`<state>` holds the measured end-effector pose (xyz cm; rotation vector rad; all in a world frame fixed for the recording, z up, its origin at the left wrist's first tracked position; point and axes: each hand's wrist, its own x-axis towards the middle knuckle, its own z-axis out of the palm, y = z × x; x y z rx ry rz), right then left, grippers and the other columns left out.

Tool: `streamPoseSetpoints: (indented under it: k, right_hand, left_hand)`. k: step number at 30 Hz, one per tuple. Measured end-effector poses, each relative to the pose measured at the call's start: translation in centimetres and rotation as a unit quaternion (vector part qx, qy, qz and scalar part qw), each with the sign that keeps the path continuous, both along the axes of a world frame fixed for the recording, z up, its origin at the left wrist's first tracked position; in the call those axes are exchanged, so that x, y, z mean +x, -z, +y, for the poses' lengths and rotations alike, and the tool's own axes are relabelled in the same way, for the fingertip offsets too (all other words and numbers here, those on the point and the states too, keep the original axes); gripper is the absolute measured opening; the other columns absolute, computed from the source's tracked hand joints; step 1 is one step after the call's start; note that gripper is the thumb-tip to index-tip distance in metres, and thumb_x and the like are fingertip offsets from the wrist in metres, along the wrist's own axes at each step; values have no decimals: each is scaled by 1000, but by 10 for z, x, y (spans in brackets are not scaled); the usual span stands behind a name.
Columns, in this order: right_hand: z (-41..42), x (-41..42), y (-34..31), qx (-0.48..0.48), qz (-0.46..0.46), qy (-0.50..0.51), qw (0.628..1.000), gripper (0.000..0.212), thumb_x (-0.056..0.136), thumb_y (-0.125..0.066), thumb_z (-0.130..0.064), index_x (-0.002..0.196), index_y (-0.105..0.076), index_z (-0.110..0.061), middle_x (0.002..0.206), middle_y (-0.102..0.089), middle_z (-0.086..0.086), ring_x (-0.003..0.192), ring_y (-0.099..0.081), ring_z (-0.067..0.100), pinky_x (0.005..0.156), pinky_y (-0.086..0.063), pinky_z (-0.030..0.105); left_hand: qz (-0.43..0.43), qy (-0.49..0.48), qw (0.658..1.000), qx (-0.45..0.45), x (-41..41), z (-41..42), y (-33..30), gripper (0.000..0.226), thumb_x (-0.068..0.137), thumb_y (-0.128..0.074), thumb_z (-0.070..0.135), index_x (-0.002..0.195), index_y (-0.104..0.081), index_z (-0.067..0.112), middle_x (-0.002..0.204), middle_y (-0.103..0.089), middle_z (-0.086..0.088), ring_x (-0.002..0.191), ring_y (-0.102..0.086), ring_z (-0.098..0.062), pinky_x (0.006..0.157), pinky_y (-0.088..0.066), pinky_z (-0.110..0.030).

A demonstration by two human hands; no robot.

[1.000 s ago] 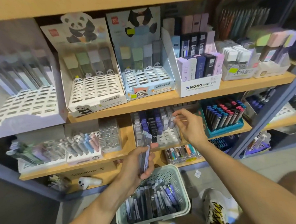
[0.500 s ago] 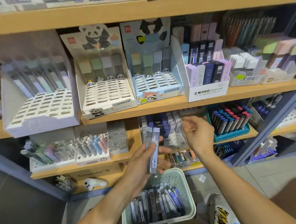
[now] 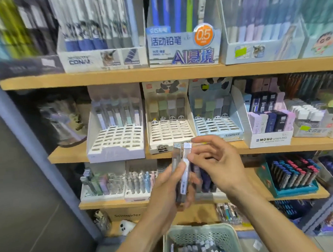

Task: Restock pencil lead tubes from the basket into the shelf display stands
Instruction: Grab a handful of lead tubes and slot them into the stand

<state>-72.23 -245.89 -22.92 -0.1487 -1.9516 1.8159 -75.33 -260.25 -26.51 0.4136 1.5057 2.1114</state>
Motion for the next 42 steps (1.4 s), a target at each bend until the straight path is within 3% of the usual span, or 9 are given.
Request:
streamPoseSetpoints:
  k: [5, 12, 17, 19, 21, 23, 25, 31, 42]
  right_hand:
    - [-50, -50, -48, 60, 13, -48, 997, 31, 82, -82, -5, 106, -73, -22, 90, -76, 3, 84, -69, 17, 78, -61, 35]
    - [-117, -124, -74, -4, -9, -66, 998, 32, 84, -76, 3, 106, -71, -20, 81, -75, 5, 74, -72, 19, 82, -62, 49]
    - [-138, -160, -71, -62, 28, 21, 997, 59, 87, -79, -7, 139, -49, -4, 98, -76, 3, 90, -74, 12, 93, -60, 43]
    - [-143, -164, -71, -22, 51, 49, 997, 53, 92, -76, -14, 135, -48, -9, 99, -75, 4, 86, -69, -4, 92, -54, 17]
    - [-147, -167, -71, 43, 69, 64, 995, 45, 95, -72, -17, 133, -50, -9, 86, -71, 3, 72, -62, -9, 65, -44, 1]
    - [-148, -170, -69, 129, 93, 84, 984, 19, 95, -72, -17, 101, -54, -20, 74, -63, -4, 66, -62, -3, 54, -42, 9]
    - [-148, -176, -64, 204, 113, 99, 967, 36, 94, -72, -17, 80, -43, -31, 70, -57, -7, 67, -66, 8, 52, -40, 12]
    - [-146, -183, -65, 294, 147, 104, 939, 19, 95, -71, -18, 87, -54, -18, 77, -64, 2, 69, -68, 20, 64, -59, 47]
    - [-146, -197, -79, 391, 104, 83, 910, 10, 93, -68, -17, 100, -73, -12, 90, -74, 3, 84, -69, 24, 75, -55, 35]
  left_hand:
    - [32, -107, 994, 16, -38, -45, -42, 40, 106, -51, 37, 116, -62, 0, 85, -69, -22, 40, -49, -23, 43, -39, -28]
    - [43, -225, 973, -31, -80, -114, -69, 31, 112, -35, 25, 117, -64, 12, 77, -72, -19, 42, -56, -24, 40, -45, -27]
    - [60, -327, 938, -104, -104, -140, -65, 31, 108, -27, 27, 115, -56, 18, 69, -73, -16, 34, -45, -26, 48, -41, -35]
    - [84, -339, 929, -122, -106, -143, -65, 28, 106, -27, 29, 114, -52, 22, 68, -73, -15, 34, -42, -26, 59, -47, -43]
    - [119, -339, 922, -145, -109, -145, -62, 31, 105, -24, 30, 117, -50, 17, 70, -74, -16, 35, -42, -26, 62, -49, -44]
    - [126, -337, 919, -162, -113, -147, -58, 43, 105, -24, 33, 121, -50, 2, 69, -74, -15, 34, -42, -25, 55, -48, -40]
    - [121, -337, 918, -171, -116, -148, -57, 52, 106, -25, 35, 119, -52, -7, 67, -73, -12, 33, -43, -23, 48, -47, -37]
    - [115, -342, 917, -171, -111, -146, -63, 9, 110, -33, 27, 109, -41, 21, 88, -77, -4, 38, -46, -18, 46, -35, -29]
    - [128, -343, 914, -173, -112, -142, -60, 13, 108, -44, 28, 121, -48, 26, 92, -75, 3, 45, -58, -16, 51, -37, -30]
